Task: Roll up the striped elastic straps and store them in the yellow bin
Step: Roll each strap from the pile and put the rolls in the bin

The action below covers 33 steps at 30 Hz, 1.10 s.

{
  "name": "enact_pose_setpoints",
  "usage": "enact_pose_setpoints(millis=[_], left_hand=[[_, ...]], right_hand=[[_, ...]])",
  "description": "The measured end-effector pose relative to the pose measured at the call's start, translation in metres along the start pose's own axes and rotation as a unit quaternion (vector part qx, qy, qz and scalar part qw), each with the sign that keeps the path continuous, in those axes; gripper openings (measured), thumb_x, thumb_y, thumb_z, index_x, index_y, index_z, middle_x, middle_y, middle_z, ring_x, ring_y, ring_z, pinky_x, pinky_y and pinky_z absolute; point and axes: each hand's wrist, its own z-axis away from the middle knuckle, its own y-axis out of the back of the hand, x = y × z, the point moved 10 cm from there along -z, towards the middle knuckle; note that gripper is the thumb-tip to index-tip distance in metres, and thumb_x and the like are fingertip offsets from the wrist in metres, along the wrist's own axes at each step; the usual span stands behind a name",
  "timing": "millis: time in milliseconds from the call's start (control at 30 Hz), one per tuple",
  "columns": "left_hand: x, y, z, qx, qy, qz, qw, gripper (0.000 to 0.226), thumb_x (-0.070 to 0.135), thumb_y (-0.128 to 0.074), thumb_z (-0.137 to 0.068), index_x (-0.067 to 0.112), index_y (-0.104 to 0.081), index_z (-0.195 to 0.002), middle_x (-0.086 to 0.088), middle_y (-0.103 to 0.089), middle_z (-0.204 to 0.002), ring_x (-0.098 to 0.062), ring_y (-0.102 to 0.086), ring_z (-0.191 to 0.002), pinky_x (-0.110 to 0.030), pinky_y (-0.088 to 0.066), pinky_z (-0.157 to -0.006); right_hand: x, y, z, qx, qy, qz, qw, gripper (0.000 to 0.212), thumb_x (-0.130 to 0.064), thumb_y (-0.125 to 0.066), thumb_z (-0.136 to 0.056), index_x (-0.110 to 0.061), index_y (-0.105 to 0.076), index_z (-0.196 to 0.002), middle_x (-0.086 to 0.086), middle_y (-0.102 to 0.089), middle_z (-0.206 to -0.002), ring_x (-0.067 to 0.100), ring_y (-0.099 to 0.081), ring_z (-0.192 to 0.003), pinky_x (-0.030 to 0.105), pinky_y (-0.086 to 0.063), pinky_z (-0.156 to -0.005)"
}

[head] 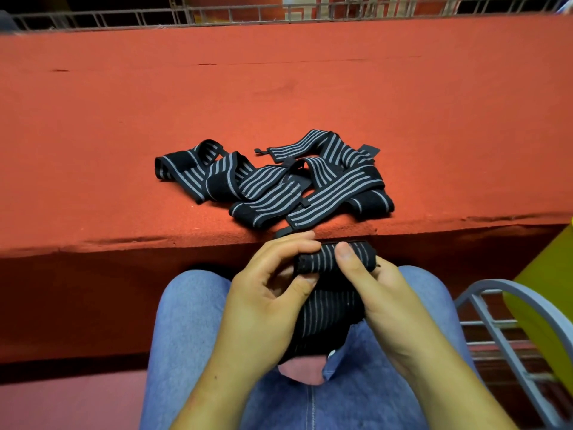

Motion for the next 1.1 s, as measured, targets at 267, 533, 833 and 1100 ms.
enact_pose_setpoints(millis=[267, 533, 833, 1100], left_hand=[[-0.004, -0.005, 0.001, 0.002, 0.061, 0.105, 0.993, 0.042, 0.007, -0.074, -0.086, 0.018, -0.065, -0.126, 0.008, -0.073, -0.124, -0.006, -0.068, -0.118, -0.013, -0.052, -0.092], [-0.021, 0.001, 0.001, 0.017, 0.107, 0.071, 0.992, 0.036, 0.02, -0.076, -0.085, 0.026, -0.07, -0.12, 0.005, -0.078, -0.111, -0.01, -0.073, -0.106, -0.017, -0.054, -0.086], [-0.018, 0.004, 0.003, 0.019, 0.099, 0.052, 0.994, 0.027, 0.019, -0.079, -0.085, 0.025, -0.073, -0.11, 0.007, -0.079, -0.103, -0.008, -0.075, -0.097, -0.017, -0.055, -0.082], [-0.021, 0.001, 0.001, 0.005, 0.085, 0.018, 0.996, 0.019, 0.039, -0.073, -0.088, 0.027, -0.074, -0.103, 0.005, -0.078, -0.1, -0.009, -0.073, -0.094, -0.021, -0.055, -0.084]], right_hand=[[-0.006, 0.002, 0.0, -0.01, 0.047, 0.051, 0.998, 0.032, -0.043, -0.07, -0.089, -0.023, -0.077, -0.112, 0.006, -0.081, -0.11, 0.024, -0.076, -0.108, 0.053, -0.058, -0.101], [-0.012, -0.005, 0.003, -0.035, 0.086, 0.094, 0.991, 0.017, -0.029, -0.069, -0.096, -0.031, -0.076, -0.111, -0.001, -0.08, -0.11, 0.015, -0.075, -0.106, 0.039, -0.057, -0.096], [-0.016, -0.005, 0.004, -0.038, 0.1, 0.089, 0.99, 0.02, -0.039, -0.071, -0.086, -0.031, -0.079, -0.103, -0.001, -0.082, -0.104, 0.015, -0.077, -0.1, 0.032, -0.06, -0.089], [-0.015, -0.004, 0.004, -0.034, 0.1, 0.088, 0.99, 0.023, -0.04, -0.071, -0.085, -0.03, -0.079, -0.104, -0.001, -0.082, -0.104, 0.015, -0.077, -0.1, 0.031, -0.06, -0.088]])
